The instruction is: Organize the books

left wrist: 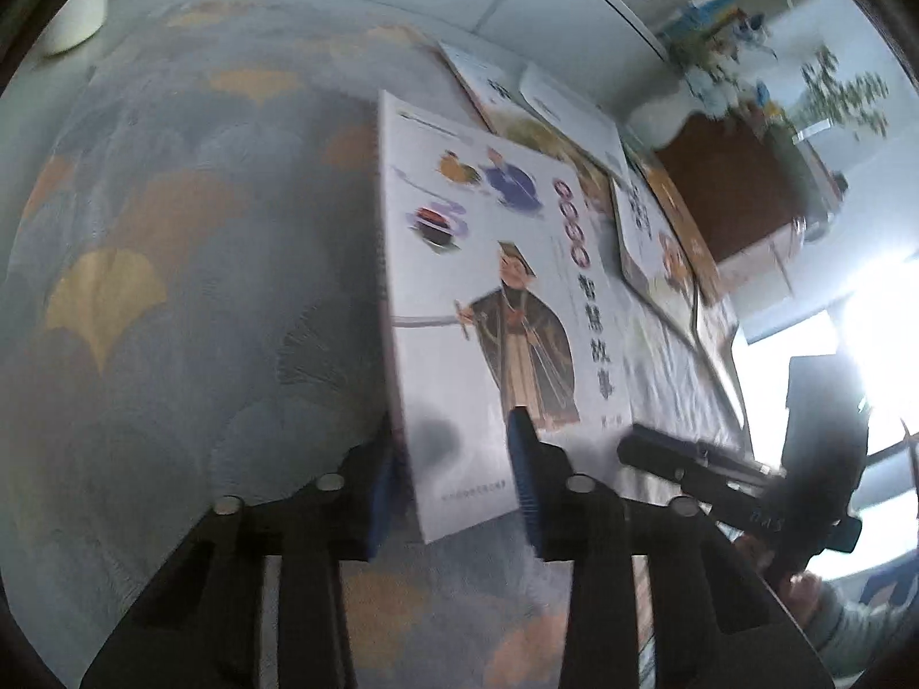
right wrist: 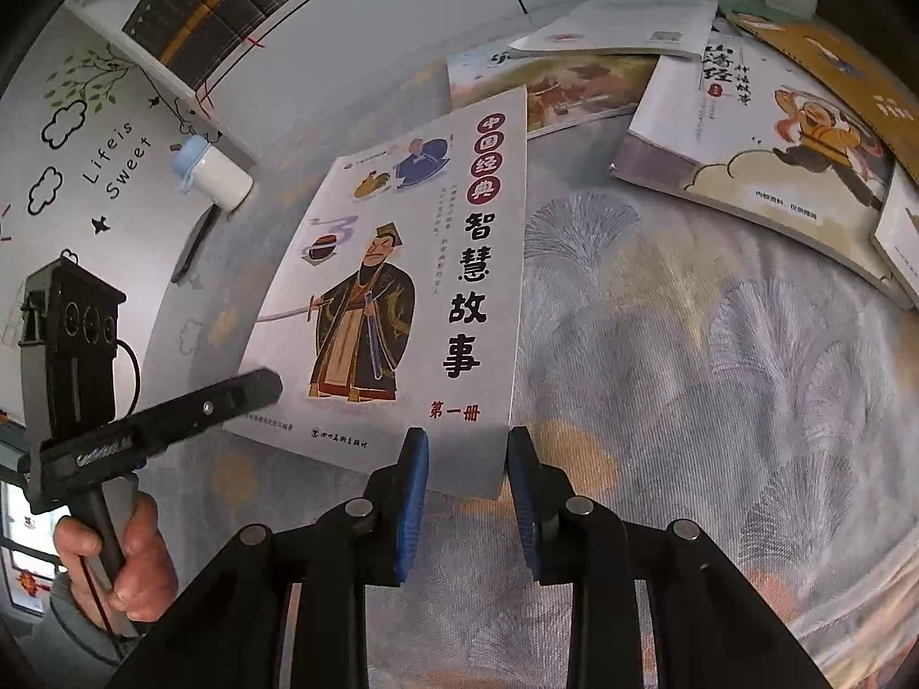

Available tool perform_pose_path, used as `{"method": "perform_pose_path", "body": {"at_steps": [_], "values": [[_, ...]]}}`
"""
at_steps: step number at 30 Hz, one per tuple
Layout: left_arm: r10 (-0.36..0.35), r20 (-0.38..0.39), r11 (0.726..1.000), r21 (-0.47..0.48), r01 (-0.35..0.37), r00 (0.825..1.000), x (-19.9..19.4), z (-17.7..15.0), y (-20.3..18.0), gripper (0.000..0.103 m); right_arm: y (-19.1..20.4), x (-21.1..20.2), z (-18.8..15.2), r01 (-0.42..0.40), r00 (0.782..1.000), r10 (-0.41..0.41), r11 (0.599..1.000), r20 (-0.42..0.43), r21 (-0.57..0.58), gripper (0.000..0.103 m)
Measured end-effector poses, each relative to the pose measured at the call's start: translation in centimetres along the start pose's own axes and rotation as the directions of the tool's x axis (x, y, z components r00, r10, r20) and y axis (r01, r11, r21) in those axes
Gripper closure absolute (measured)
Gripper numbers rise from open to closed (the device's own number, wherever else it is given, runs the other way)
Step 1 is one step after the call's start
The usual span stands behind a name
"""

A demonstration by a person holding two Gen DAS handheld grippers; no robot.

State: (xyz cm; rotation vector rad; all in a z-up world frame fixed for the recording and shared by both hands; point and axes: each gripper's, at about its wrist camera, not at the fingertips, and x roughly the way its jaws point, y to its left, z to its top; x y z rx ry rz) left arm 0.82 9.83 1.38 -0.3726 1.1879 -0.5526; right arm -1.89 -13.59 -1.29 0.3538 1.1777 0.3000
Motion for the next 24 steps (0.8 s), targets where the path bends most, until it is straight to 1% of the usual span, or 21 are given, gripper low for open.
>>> {"method": "perform_pose_path", "body": {"at_steps": [1,4,5,6,8,10,13,15,17,19,20,21,22,24], "values": [[0.000,-0.004,1.000,-0.001,0.000,1.000,0.1,0.0,0.0,0.074,-0.3,0.0,0.1,-0.012,1.000,0.012,1.000,-0.002,0.012,0.076],[0.043,-0.016,0.999,0.033,-0.042,0.999,0.3,-0.1,-1.0,0.074,-1.3,-0.1,0.1,-0.055,0.998,0.055,0.996,-0.003,0.068,0.076],[0.039,-0.008,0.999,0.034,-0.038,0.999,0.2,-0.1,-1.1,0.073,-1.5,-0.1,0.0,-0.063,0.998,0.063,0.995,-0.001,0.077,0.076],[0.021,-0.001,1.000,0.022,-0.021,1.000,0.1,0.0,-1.0,0.074,-1.7,-0.2,0.0,-0.068,0.998,0.068,0.994,0.001,0.085,0.076],[-0.097,-0.017,0.994,-0.054,0.096,0.995,0.8,-0.1,-0.2,0.074,-1.7,-0.2,0.0,-0.070,0.998,0.070,0.993,0.005,0.092,0.075],[-0.145,-0.036,0.986,-0.090,0.141,0.989,1.6,-0.6,0.0,0.080,-1.6,-0.2,-0.2,-0.070,0.998,0.069,0.994,0.014,0.082,0.074],[-0.143,-0.032,0.988,-0.071,0.140,0.989,1.8,-0.9,-1.1,0.081,-1.1,-0.3,-0.3,-0.061,0.998,0.060,0.996,0.015,0.060,0.074],[-0.147,-0.011,0.988,-0.054,0.146,0.989,1.2,-0.4,-1.8,0.089,-1.2,-0.3,-0.3,-0.067,0.998,0.066,0.996,0.012,0.060,0.074],[-0.164,0.013,0.985,-0.054,0.165,0.986,0.4,0.5,-2.1,0.089,-1.4,-0.3,0.0,-0.083,0.997,0.083,0.993,0.000,0.081,0.074],[-0.224,0.028,0.969,-0.095,0.226,0.974,-0.1,1.3,-1.7,0.089,-2.2,-0.4,0.2,-0.126,0.991,0.131,0.981,-0.023,0.144,0.073],[-0.258,0.035,0.958,-0.118,0.260,0.966,-0.3,1.6,-1.4,0.089,-2.8,-0.4,0.3,-0.153,0.987,0.161,0.971,-0.028,0.182,0.070],[-0.277,0.037,0.951,-0.131,0.279,0.960,-0.3,1.8,-1.3,0.089,-3.3,-0.4,0.3,-0.182,0.981,0.193,0.958,-0.026,0.220,0.068],[-0.294,0.037,0.943,-0.149,0.296,0.955,-0.2,2.0,-1.1,0.089,-3.8,-0.5,0.3,-0.222,0.972,0.234,0.940,-0.017,0.257,0.063],[-0.342,0.046,0.914,-0.216,0.343,0.939,0.3,2.1,-0.2,0.089,-4.6,-0.3,0.6,-0.330,0.939,0.343,0.889,0.015,0.317,0.063]]}}
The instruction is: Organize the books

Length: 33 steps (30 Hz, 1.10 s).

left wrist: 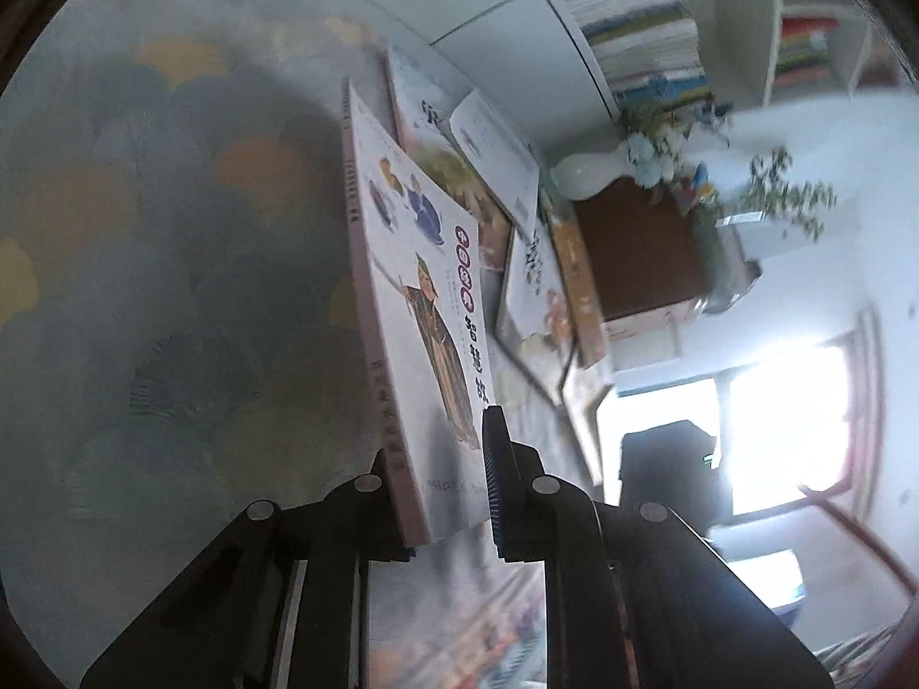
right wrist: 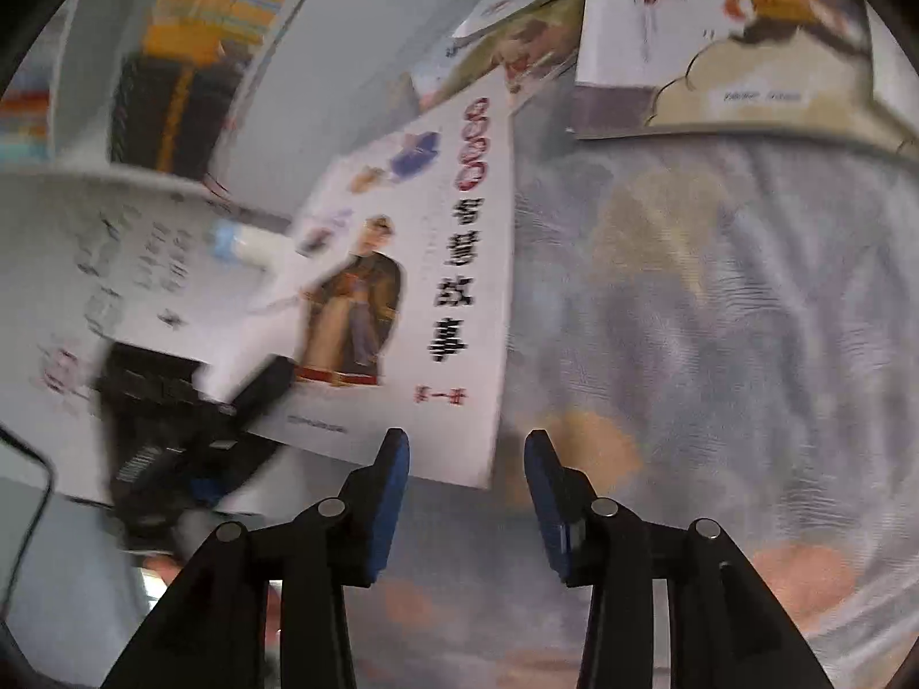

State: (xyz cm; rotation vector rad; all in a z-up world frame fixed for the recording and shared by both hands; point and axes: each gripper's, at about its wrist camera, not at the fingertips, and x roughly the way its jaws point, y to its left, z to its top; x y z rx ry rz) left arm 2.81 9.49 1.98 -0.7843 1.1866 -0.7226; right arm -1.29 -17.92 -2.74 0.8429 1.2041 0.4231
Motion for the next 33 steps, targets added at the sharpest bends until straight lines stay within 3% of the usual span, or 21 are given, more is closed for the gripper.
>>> {"method": "perform_pose_path", "body": {"at_steps": [5,10,11,14,15,17,22,24,27,30,33], "values": [[-0.113,0.018,0.984,-0.136,0.114,0.993,0.6,0.2,1.7,0.089,-0.9,1.2,0.9,-0.122,0.992,0.124,0.987,-0.018,0.103,0.054],[-0.071,-0.015,0.991,-0.118,0.069,0.997,1.6,0.3,1.4,0.089,-1.9,3.5,2.7,-0.218,0.975,0.222,0.958,-0.001,0.187,0.054],[-0.024,-0.024,0.995,-0.098,0.022,0.999,1.7,0.4,1.4,0.088,-1.7,3.9,3.0,-0.189,0.981,0.192,0.965,0.005,0.182,0.068],[0.126,-0.028,0.991,-0.042,-0.127,0.992,1.5,0.8,1.5,0.081,-1.3,3.9,4.1,-0.179,0.984,0.178,0.971,0.018,0.158,0.090],[0.161,-0.025,0.987,-0.018,-0.161,0.987,1.5,1.1,1.4,0.079,-0.8,3.5,4.2,-0.161,0.987,0.160,0.978,0.023,0.131,0.091],[0.240,-0.011,0.970,0.042,-0.240,0.971,1.5,1.3,1.2,0.079,1.2,2.6,4.6,-0.033,0.999,0.033,0.999,0.024,-0.003,0.092],[0.201,-0.036,0.978,0.063,-0.198,0.979,1.9,1.5,1.7,0.077,4.4,2.5,5.1,0.122,0.993,-0.120,0.970,0.023,-0.211,0.092],[0.209,-0.029,0.972,0.118,-0.204,0.977,2.0,1.3,0.8,0.077,5.4,2.7,5.1,0.202,0.979,-0.202,0.936,0.031,-0.289,0.092],[0.243,-0.035,0.948,0.220,-0.230,0.969,2.4,1.0,-1.0,0.077,6.5,2.2,4.6,0.260,0.965,-0.258,0.890,0.056,-0.374,0.092],[0.218,-0.020,0.943,0.261,-0.206,0.976,1.6,0.9,-2.5,0.077,8.3,1.2,3.3,0.324,0.944,-0.314,0.817,0.103,-0.477,0.092],[0.180,0.013,0.945,0.276,-0.176,0.984,0.2,1.4,-3.7,0.077,10.2,0.5,2.6,0.344,0.936,-0.325,0.773,0.133,-0.533,0.091]]}}
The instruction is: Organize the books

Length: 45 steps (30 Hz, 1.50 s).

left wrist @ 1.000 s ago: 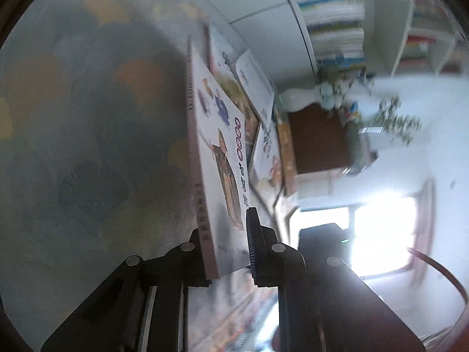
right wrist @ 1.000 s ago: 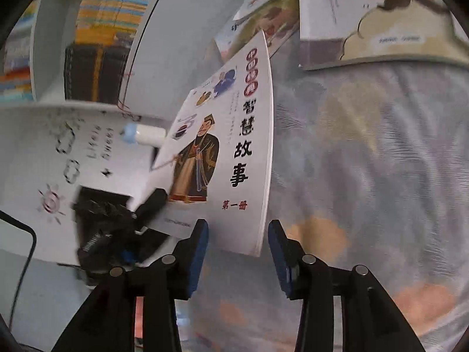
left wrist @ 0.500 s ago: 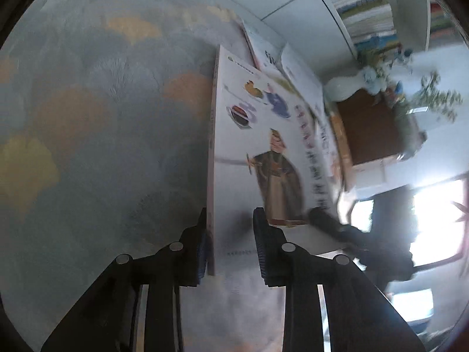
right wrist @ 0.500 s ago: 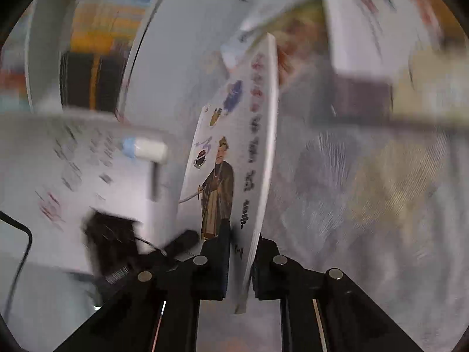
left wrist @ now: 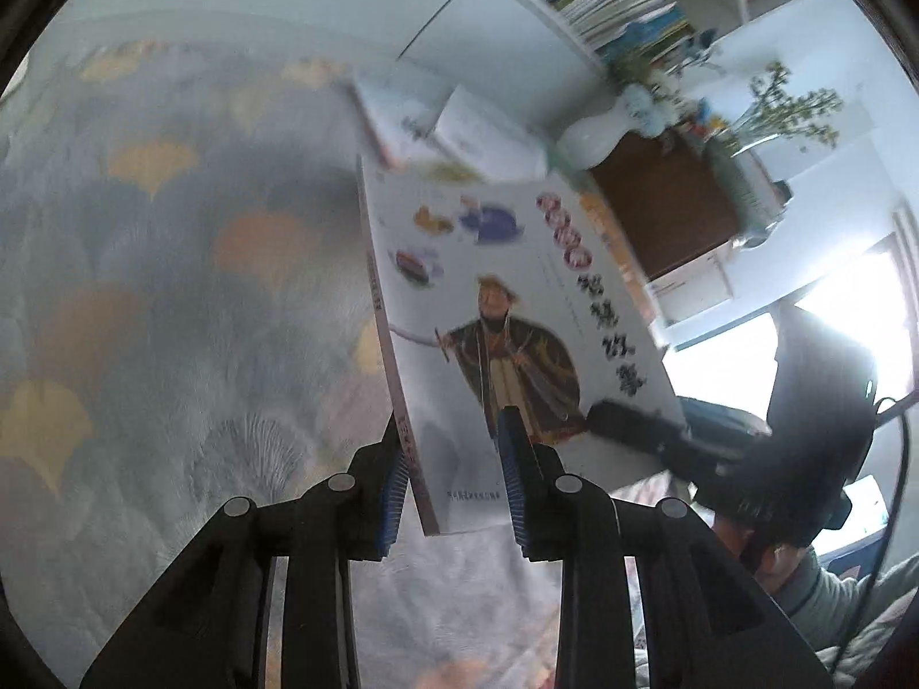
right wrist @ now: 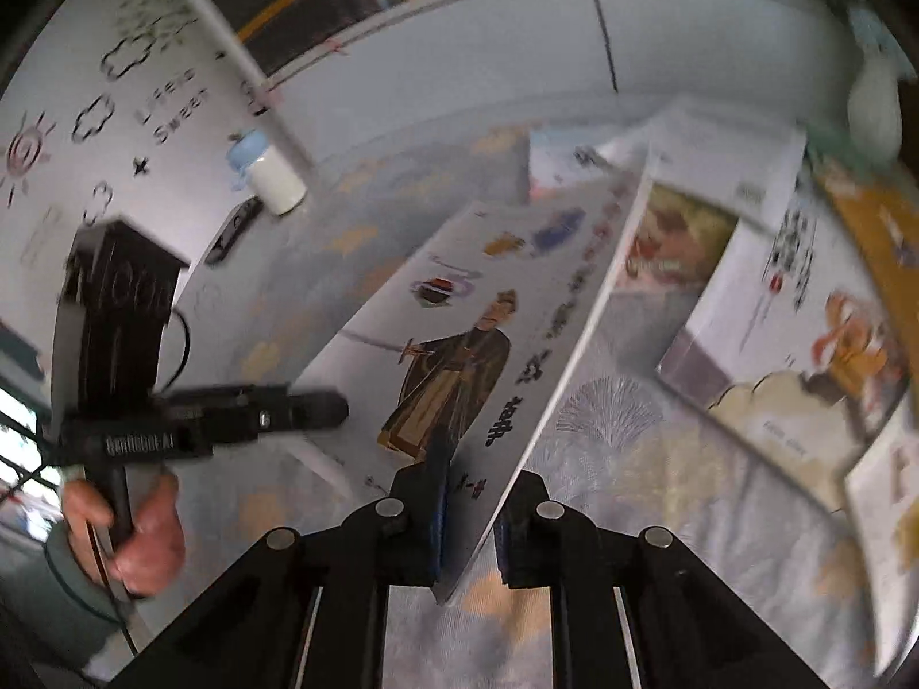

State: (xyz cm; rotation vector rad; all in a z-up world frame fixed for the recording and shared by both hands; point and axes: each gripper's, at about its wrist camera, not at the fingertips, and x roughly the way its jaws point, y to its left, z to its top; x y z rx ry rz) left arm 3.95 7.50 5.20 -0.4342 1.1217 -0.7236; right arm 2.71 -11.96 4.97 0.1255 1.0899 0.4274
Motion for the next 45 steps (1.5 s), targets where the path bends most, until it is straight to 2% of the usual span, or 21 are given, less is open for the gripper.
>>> {"method": "perform_pose_path", "body": {"at_steps": [5,9,14,20,25,29,32,35,37,41,45], "values": [[0.026,0.077,0.998,0.062,-0.030,0.997,-3.2,2.1,-0.9,0.077,2.3,-2.0,1.8,0.023,0.998,-0.018,0.997,0.062,-0.078,0.090],[0.074,0.175,0.994,0.068,-0.087,0.982,-6.1,4.7,-0.5,0.077,3.5,-2.6,4.5,0.001,0.994,0.013,0.992,0.111,-0.127,0.090],[0.151,0.266,0.988,0.001,-0.157,0.952,-9.5,7.4,3.5,0.077,6.8,0.6,10.5,-0.061,0.987,0.089,0.978,0.134,-0.199,0.090],[0.227,0.314,0.974,-0.090,-0.209,0.922,-11.7,8.7,8.4,0.077,9.9,5.7,14.9,-0.116,0.985,0.149,0.949,0.091,-0.295,0.089],[0.284,0.299,0.958,-0.137,-0.253,0.911,-10.8,9.5,11.3,0.077,10.8,9.9,16.8,-0.148,0.985,0.168,0.941,0.043,-0.303,0.088],[0.321,0.258,0.945,-0.155,-0.289,0.911,-9.0,9.8,13.0,0.077,10.0,13.3,17.2,-0.165,0.985,0.172,0.950,0.000,-0.263,0.086],[0.337,0.211,0.937,-0.174,-0.304,0.918,-7.3,9.3,14.1,0.077,8.8,15.6,17.0,-0.178,0.984,0.173,0.961,-0.041,-0.212,0.084],[0.329,0.182,0.936,-0.191,-0.295,0.927,-6.3,8.5,14.4,0.077,8.0,16.7,16.4,-0.178,0.984,0.169,0.967,-0.061,-0.182,0.084],[0.334,0.171,0.934,-0.195,-0.301,0.927,-6.1,8.1,14.3,0.077,7.6,17.2,15.9,-0.165,0.985,0.154,0.972,-0.078,-0.169,0.084],[0.361,0.151,0.921,-0.214,-0.326,0.920,-6.0,7.5,14.4,0.077,7.2,17.9,15.8,-0.166,0.983,0.155,0.980,-0.100,-0.112,0.084],[0.402,0.166,0.900,-0.252,-0.355,0.900,-7.6,6.7,14.7,0.075,6.9,18.3,15.6,-0.150,0.981,0.141,0.987,-0.136,-0.056,0.077]]}}
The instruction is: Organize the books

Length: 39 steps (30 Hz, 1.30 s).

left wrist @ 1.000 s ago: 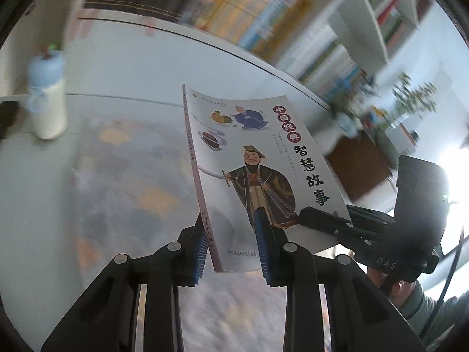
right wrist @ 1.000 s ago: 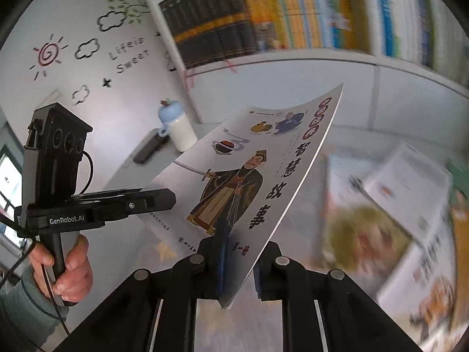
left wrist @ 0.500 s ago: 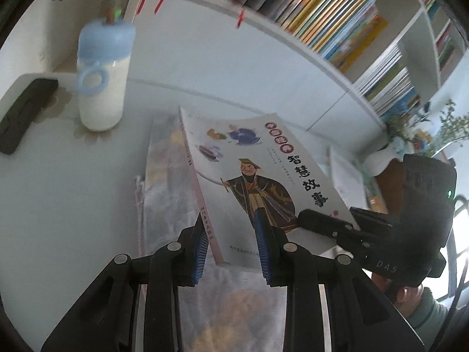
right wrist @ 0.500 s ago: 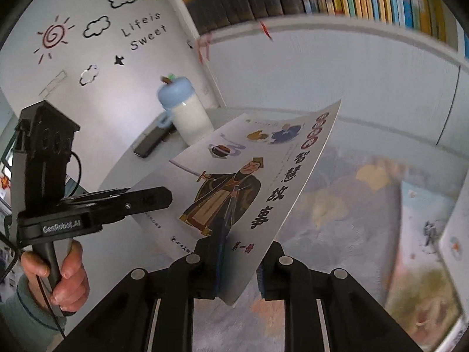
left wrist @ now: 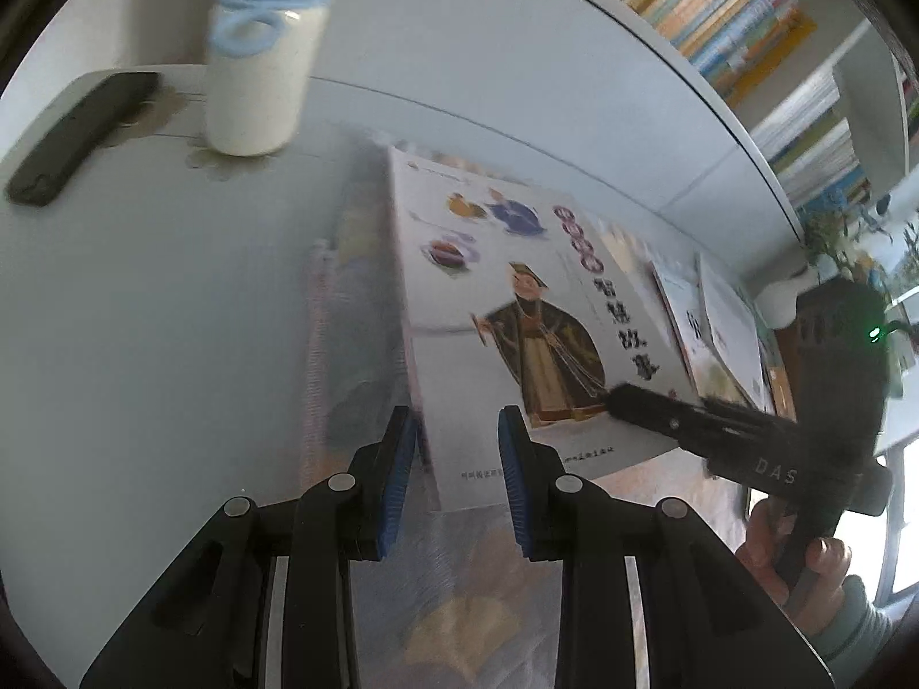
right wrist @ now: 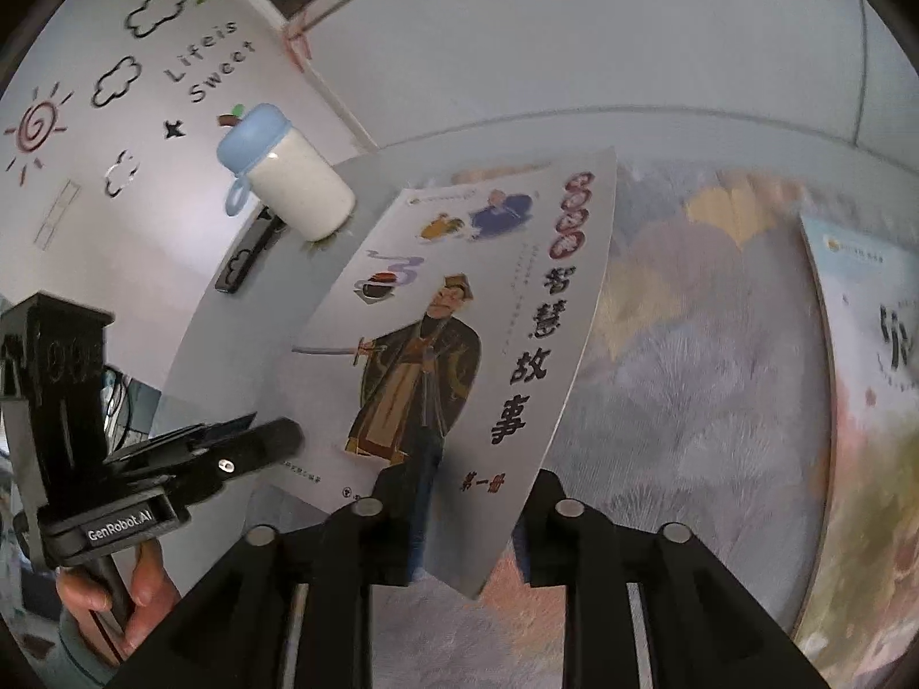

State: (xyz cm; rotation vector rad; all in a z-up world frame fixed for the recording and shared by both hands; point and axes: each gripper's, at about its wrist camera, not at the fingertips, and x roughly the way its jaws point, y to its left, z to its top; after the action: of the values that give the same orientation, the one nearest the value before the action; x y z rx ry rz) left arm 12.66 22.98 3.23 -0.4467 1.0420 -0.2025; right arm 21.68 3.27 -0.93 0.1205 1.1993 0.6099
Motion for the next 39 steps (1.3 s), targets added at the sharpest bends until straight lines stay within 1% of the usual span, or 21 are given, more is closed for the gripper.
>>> {"method": "perform_pose_path", "body": {"at_steps": [1,4,7,9,12,14,15,17,18,20,21,22,24,25,26,29,32,34,36,37,39], "values": [[0.004,0.008,1.000,-0.005,-0.004,1.000,-0.7,-0.1,0.1,0.074,-0.2,-0.1,-0.1,0.011,1.000,-0.011,1.000,-0.006,0.014,0.071],[0.015,0.009,1.000,0.009,-0.016,1.000,-2.7,-0.8,-0.1,0.074,-1.1,-1.1,-1.3,0.009,1.000,-0.009,0.999,-0.001,0.037,0.071],[0.000,0.006,0.999,0.045,-0.001,1.000,-4.3,-1.7,-1.4,0.074,-1.8,-3.3,-3.2,0.023,1.000,-0.023,0.999,0.016,0.042,0.071],[-0.018,0.004,0.997,0.079,0.017,1.000,-5.1,-2.1,-3.0,0.074,-2.3,-5.6,-5.2,0.038,0.999,-0.040,0.998,0.035,0.050,0.071],[-0.055,-0.009,0.988,0.146,0.055,0.998,-5.8,-3.3,-6.5,0.074,-3.2,-10.1,-9.4,0.063,0.995,-0.070,0.993,0.073,0.095,0.071],[-0.089,-0.023,0.976,0.198,0.092,0.996,-6.0,-4.2,-9.3,0.073,-4.3,-13.2,-12.4,0.081,0.990,-0.096,0.986,0.100,0.143,0.071],[-0.107,-0.031,0.969,0.221,0.112,0.994,-6.0,-4.6,-10.6,0.071,-4.8,-14.2,-13.4,0.087,0.989,-0.106,0.983,0.107,0.162,0.071],[-0.156,-0.062,0.947,0.274,0.167,0.986,-5.6,-5.5,-14.1,0.071,-5.7,-17.2,-16.6,0.103,0.982,-0.135,0.969,0.134,0.225,0.071],[-0.170,-0.073,0.939,0.292,0.184,0.983,-5.6,-6.0,-15.1,0.071,-6.1,-18.5,-17.9,0.110,0.978,-0.150,0.961,0.146,0.252,0.071],[-0.201,-0.111,0.907,0.353,0.228,0.973,-5.0,-7.3,-18.6,0.071,-7.2,-21.6,-21.1,0.135,0.965,-0.196,0.941,0.176,0.310,0.071],[-0.209,-0.132,0.891,0.383,0.244,0.969,-4.6,-8.0,-20.4,0.070,-7.6,-22.7,-22.1,0.143,0.959,-0.212,0.934,0.186,0.329,0.071],[-0.213,-0.146,0.880,0.401,0.254,0.966,-4.5,-8.6,-21.5,0.070,-8.3,-24.3,-23.7,0.155,0.949,-0.240,0.919,0.203,0.363,0.071],[-0.228,-0.187,0.841,0.457,0.290,0.956,-3.9,-10.5,-25.2,0.070,-9.3,-26.1,-25.8,0.157,0.938,-0.266,0.899,0.224,0.408,0.070],[-0.231,-0.198,0.830,0.471,0.299,0.953,-3.8,-11.1,-26.2,0.070,-9.9,-27.2,-27.0,0.157,0.931,-0.279,0.887,0.234,0.434,0.070],[-0.236,-0.217,0.811,0.492,0.315,0.947,-3.6,-12.2,-27.9,0.070,-10.8,-28.5,-28.4,0.158,0.923,-0.298,0.871,0.244,0.466,0.070],[-0.242,-0.271,0.767,0.534,0.355,0.932,-3.1,-15.2,-32.0,0.069,-12.5,-31.8,-31.4,0.157,0.901,-0.336,0.843,0.275,0.515,0.070],[-0.236,-0.306,0.735,0.564,0.375,0.922,-2.5,-18.1,-35.7,0.066,-14.2,-34.4,-33.9,0.160,0.886,-0.363,0.824,0.289,0.543,0.070],[-0.229,-0.326,0.726,0.570,0.384,0.917,-1.9,-19.8,-38.0,0.066,-15.8,-36.1,-35.8,0.165,0.881,-0.379,0.808,0.285,0.565,0.069],[-0.235,-0.356,0.718,0.563,0.409,0.904,-1.2,-21.7,-40.6,0.066,-17.3,-37.5,-37.3,0.163,0.880,-0.385,0.793,0.276,0.587,0.069],[-0.230,-0.365,0.717,0.562,0.411,0.902,-0.8,-22.5,-41.7,0.066,-18.1,-38.6,-38.3,0.156,0.878,-0.386,0.790,0.283,0.594,0.069],[-0.224,-0.378,0.717,0.560,0.415,0.898,-0.1,-23.7,-43.6,0.066,-19.9,-40.6,-40.4,0.183,0.868,-0.417,0.772,0.269,0.608,0.067]]}}
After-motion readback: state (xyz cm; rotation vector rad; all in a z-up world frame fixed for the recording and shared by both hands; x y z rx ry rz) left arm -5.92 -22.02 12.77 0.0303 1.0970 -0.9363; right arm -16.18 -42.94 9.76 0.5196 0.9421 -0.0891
